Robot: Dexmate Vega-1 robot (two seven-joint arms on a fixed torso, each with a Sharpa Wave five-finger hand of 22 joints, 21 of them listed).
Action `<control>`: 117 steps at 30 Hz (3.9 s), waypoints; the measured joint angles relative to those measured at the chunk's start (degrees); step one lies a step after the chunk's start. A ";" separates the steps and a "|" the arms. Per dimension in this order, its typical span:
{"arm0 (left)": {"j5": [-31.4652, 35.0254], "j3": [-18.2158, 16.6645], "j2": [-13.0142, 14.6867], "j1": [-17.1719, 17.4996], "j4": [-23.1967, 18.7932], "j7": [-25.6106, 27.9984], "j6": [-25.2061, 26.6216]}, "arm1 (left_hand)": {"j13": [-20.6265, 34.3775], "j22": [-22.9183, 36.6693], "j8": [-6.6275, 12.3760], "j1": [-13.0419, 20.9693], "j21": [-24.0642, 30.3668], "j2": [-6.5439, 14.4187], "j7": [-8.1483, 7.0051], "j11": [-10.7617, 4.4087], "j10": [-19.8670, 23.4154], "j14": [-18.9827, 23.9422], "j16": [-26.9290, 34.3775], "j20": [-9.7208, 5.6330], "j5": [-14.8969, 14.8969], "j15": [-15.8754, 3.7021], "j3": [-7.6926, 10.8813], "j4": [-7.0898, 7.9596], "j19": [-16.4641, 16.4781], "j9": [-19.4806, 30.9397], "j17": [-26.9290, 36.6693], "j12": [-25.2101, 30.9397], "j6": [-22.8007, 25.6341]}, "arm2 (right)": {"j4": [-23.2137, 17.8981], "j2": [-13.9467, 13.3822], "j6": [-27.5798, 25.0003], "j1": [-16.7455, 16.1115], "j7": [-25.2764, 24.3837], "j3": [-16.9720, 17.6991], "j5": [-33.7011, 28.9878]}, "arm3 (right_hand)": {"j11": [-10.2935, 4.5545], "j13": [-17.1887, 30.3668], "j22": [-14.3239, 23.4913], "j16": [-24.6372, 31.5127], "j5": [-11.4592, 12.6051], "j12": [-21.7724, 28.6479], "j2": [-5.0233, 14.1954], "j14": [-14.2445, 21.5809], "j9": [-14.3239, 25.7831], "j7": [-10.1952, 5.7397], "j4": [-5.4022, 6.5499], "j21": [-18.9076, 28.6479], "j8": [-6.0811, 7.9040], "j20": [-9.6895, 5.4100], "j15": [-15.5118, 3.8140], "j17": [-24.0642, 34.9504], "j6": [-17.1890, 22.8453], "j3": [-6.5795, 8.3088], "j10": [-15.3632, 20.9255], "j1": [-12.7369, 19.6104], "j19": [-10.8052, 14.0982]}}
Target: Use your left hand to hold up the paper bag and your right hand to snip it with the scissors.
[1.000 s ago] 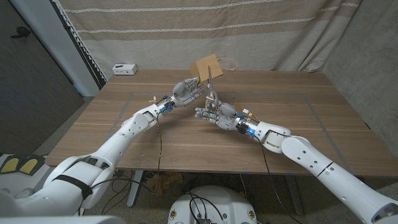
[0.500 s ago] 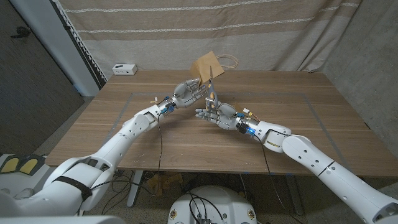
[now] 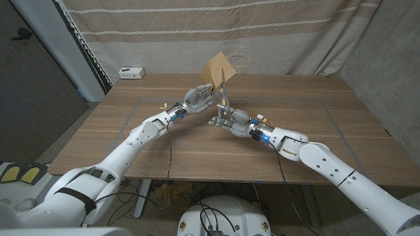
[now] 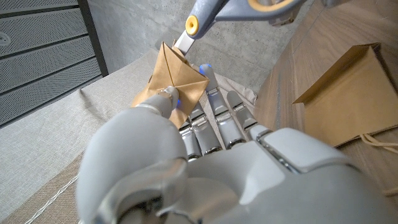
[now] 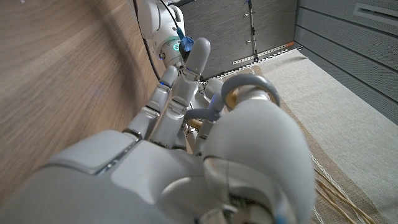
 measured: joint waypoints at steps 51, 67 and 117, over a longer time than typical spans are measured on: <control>-0.17 -0.93 0.13 0.42 0.52 1.29 -2.25 | 2.27 -0.80 -0.63 -0.05 1.50 0.47 0.72 0.21 0.21 -1.03 -0.01 0.11 0.11 0.00 0.72 -0.21 -0.72 0.00 -0.79 -0.50 0.72 | -4.47 -2.67 -8.68 0.98 -12.96 0.67 4.94 | -1.09 27.74 1.36 22.53 -0.92 18.54 -1.47 8.98 -4.47 -0.20 -2.28 34.84 -2.44 -1.06 -1.79 6.65 5.76 -4.82 7.68 4.42 10.56; -0.57 -1.21 0.52 1.36 -0.72 1.54 -2.19 | 2.42 -0.79 -0.63 -0.04 1.94 0.47 0.72 0.20 0.20 -1.03 -0.01 0.11 0.10 0.00 0.71 -0.21 -0.72 0.00 -0.79 -0.82 0.72 | -6.67 -3.39 -10.19 1.09 -17.10 0.66 5.58 | -3.82 2.39 -6.51 16.87 1.56 2.58 -2.45 10.19 -4.51 -2.32 -1.93 38.76 -4.29 -0.85 -1.76 -5.13 9.53 -7.38 15.54 3.43 7.24; -1.50 -1.31 1.42 2.97 -3.42 1.56 -2.73 | 2.73 -1.05 -0.70 -0.26 2.78 0.69 0.73 0.19 0.19 -1.03 -0.01 -0.20 -0.14 0.00 1.18 -0.70 -1.02 0.00 -0.90 -1.16 0.73 | -4.93 -3.45 -10.21 2.35 -11.65 -0.91 5.26 | -6.66 -10.23 -6.23 -22.17 35.33 -19.44 -7.83 3.86 24.63 6.60 -12.13 24.40 -3.68 -0.28 3.25 -1.25 -0.31 38.73 13.61 0.46 -0.21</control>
